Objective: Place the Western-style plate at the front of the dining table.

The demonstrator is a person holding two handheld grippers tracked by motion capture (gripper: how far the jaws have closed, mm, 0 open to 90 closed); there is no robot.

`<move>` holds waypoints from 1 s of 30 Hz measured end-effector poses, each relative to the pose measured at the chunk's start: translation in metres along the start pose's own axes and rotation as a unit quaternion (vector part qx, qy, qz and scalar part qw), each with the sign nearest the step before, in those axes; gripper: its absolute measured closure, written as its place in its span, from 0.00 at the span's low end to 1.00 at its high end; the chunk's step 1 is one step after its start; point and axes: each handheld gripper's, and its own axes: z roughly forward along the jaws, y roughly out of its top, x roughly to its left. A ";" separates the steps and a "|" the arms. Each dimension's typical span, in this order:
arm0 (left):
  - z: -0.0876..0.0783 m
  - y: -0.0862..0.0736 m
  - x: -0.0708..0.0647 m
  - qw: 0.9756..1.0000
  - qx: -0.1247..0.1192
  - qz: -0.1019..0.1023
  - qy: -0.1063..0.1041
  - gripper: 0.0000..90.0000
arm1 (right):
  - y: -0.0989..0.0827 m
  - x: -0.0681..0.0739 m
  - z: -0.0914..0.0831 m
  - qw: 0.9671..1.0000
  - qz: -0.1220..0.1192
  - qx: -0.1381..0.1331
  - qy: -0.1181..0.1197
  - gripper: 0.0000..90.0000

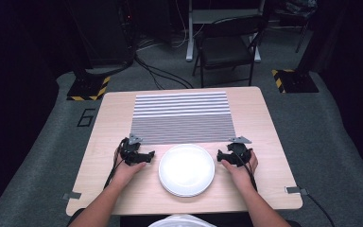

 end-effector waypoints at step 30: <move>-0.002 -0.001 0.002 1.000 -0.008 -0.017 0.014 0.25 | 0.000 0.000 -0.001 1.000 -0.006 -0.006 0.009 0.19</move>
